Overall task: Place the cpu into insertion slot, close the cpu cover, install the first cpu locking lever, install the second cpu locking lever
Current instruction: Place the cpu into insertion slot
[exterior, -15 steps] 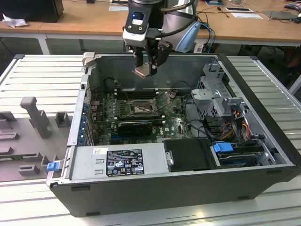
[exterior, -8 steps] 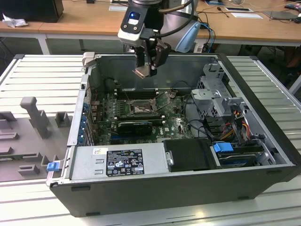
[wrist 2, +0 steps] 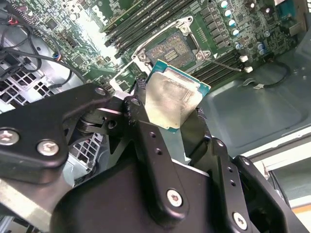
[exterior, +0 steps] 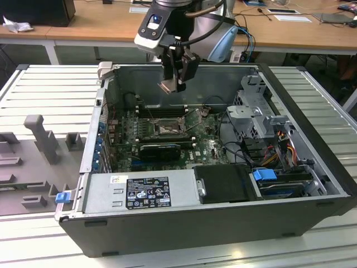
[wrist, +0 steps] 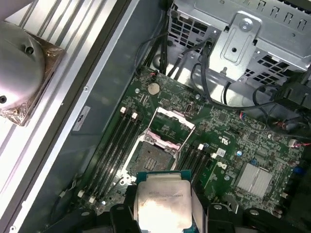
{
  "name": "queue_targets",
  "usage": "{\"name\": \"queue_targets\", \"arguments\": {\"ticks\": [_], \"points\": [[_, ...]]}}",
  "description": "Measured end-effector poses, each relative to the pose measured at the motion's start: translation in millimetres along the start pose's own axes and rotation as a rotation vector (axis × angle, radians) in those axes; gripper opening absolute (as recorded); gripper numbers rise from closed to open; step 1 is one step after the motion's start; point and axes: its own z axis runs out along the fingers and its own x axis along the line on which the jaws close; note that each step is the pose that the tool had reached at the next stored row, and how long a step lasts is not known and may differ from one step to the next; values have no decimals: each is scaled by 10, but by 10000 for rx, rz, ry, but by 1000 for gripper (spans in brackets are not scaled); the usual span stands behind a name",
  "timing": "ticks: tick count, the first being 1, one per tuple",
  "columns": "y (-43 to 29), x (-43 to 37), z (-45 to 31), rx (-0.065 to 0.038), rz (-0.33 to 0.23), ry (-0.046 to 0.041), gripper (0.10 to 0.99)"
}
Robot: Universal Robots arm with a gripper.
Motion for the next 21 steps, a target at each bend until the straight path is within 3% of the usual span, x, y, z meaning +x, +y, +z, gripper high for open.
{"name": "queue_targets", "arguments": {"ticks": [4, 7, 21], "points": [[-1, -1, 13, 2, 59, -6, 529], [-2, -1, 15, -9, 430, -37, 529], [-2, -1, 26, -51, 2813, -254, 529]]}}
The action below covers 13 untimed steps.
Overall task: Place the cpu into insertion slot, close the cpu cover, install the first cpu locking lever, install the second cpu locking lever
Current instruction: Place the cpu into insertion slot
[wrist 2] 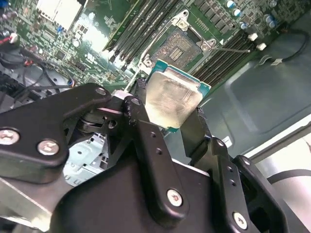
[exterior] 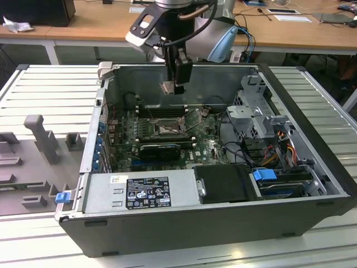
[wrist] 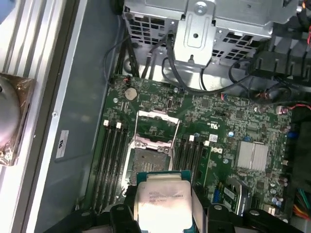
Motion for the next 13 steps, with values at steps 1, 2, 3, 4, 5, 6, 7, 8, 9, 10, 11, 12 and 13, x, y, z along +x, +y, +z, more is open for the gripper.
{"name": "queue_targets", "arguments": {"ticks": [1, 2, 3, 4, 5, 6, 7, 8, 9, 10, 11, 12, 13], "points": [[0, 0, 1, -3, 126, -11, 529], [0, 0, 1, -5, 233, -21, 529], [0, 0, 2, -7, 375, -33, 529], [0, 0, 2, -10, 492, -43, 529], [0, 0, 2, -12, 651, -58, 529], [0, 0, 2, -14, 754, -67, 529], [0, 0, 3, -17, 858, -76, 529], [0, 0, 3, -20, 1009, -88, 529], [-1, 0, 3, -22, 1131, -99, 529], [0, 0, 3, -25, 1308, -115, 529], [0, 0, 4, -28, 1503, -132, 529], [0, 0, 4, -31, 1616, -142, 529], [0, 0, 4, -33, 1719, -151, 529]]}}
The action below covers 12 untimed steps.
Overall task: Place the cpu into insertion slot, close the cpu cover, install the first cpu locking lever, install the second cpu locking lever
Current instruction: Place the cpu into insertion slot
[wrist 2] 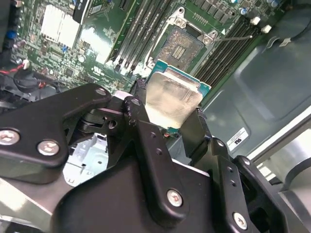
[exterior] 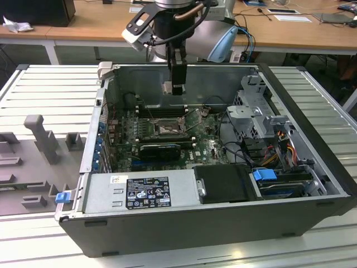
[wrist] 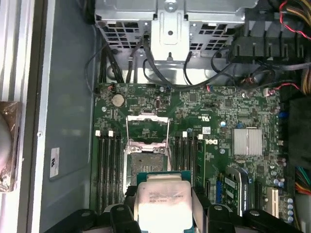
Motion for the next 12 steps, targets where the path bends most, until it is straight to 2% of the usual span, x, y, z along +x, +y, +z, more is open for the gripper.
{"name": "queue_targets", "arguments": {"ticks": [2, 5, 12], "points": [[0, 0, 5, -3, 183, -15, 529], [-6, -1, 61, -4, 209, -43, 529], [-15, -3, 144, -3, 256, -48, 529]]}}
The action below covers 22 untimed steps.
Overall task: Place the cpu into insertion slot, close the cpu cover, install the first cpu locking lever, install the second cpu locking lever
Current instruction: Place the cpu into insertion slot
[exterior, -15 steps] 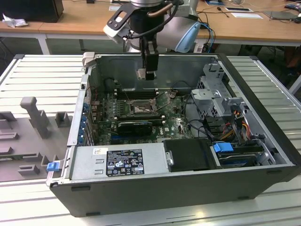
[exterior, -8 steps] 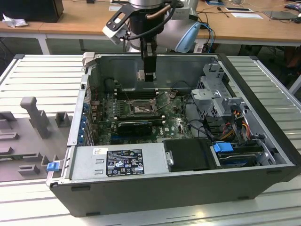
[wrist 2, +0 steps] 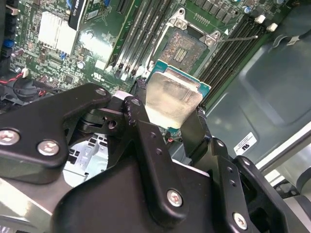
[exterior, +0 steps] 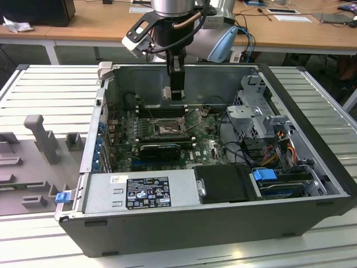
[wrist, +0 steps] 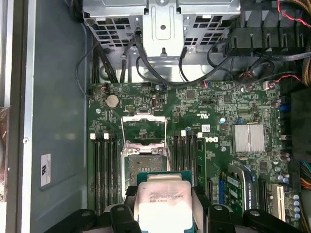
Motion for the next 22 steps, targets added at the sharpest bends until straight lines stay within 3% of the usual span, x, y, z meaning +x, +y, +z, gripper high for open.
{"name": "queue_targets", "arguments": {"ticks": [9, 22], "points": [[-10, -2, 94, 1, 19, -1, 529], [-31, -5, 332, 3, 19, -1, 529]]}}
